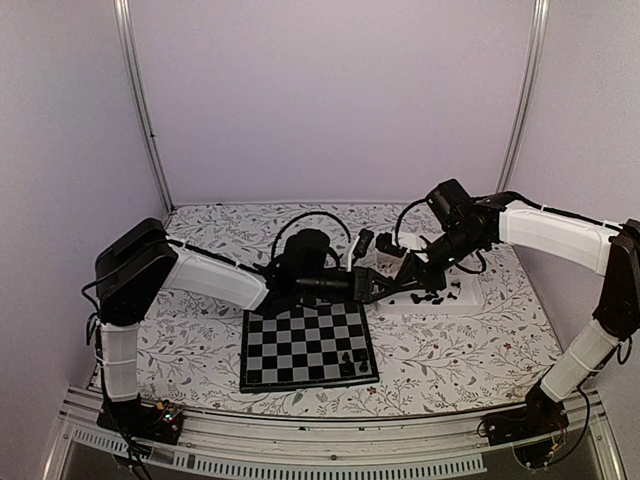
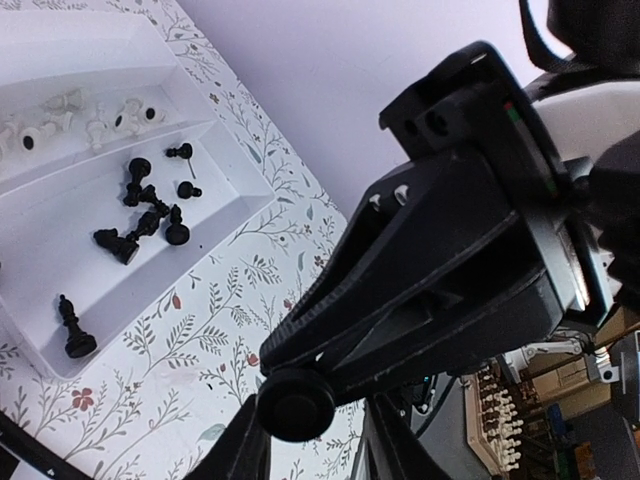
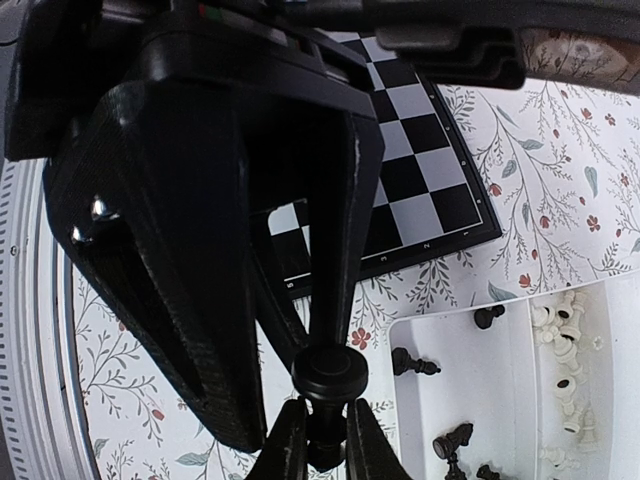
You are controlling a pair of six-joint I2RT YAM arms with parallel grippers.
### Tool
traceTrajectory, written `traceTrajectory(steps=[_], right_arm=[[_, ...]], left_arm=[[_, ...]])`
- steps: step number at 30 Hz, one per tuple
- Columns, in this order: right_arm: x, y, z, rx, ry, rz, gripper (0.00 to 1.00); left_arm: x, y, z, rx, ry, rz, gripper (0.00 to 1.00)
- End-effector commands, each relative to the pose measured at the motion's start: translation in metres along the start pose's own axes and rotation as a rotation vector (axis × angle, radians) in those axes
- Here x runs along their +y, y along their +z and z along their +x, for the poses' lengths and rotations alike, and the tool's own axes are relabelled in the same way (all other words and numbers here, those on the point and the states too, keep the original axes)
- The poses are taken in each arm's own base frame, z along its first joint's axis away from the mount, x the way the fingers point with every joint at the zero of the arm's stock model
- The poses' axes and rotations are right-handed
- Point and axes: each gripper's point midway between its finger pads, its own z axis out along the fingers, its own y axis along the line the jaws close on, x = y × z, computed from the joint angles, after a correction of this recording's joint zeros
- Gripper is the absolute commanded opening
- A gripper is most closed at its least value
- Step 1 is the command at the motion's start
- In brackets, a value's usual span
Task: Set up the chess pieces on the board
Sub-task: Place the chess piece on the chessboard.
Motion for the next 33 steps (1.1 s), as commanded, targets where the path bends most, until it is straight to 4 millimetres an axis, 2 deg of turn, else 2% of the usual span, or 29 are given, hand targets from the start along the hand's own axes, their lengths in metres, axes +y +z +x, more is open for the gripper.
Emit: traceTrajectory(steps=[1, 4, 6, 15, 21, 23, 27, 33], right_arm=[[0.015, -0.002, 0.001, 0.007, -0.010, -0.035, 0.13], [0.018, -0.003, 0.001, 0.007, -0.017, -0.037, 0.12], [0.018, -0.003, 0.001, 0.006, -0.016, -0.036, 0.12], [0.019, -0.001, 0.004, 0.018, -0.018, -0.034, 0.12], [0.021, 0.000, 0.004, 0.023, -0.025, -0.032, 0.12], [0.021, 0.001, 0.005, 0.028, -0.024, -0.034, 0.12], [0.021, 0.002, 0.005, 0.030, -0.025, -0.035, 0.13], [0.021, 0.003, 0.003, 0.032, -0.029, -0.031, 0.12]], left_arm=[[-0.007, -0.004, -0.019, -0.067, 0.010, 0.037, 0.35], [-0.002, -0.005, -0.021, -0.081, -0.003, 0.015, 0.41], [-0.001, -0.006, -0.022, -0.087, -0.009, 0.013, 0.42], [0.009, -0.008, -0.026, -0.115, -0.048, -0.018, 0.33], [0.009, -0.009, -0.027, -0.129, -0.050, -0.007, 0.25], [0.009, -0.009, -0.028, -0.128, -0.051, -0.005, 0.24], [0.011, -0.009, -0.028, -0.125, -0.056, -0.012, 0.33], [0.016, -0.007, -0.026, -0.118, -0.068, -0.031, 0.29]])
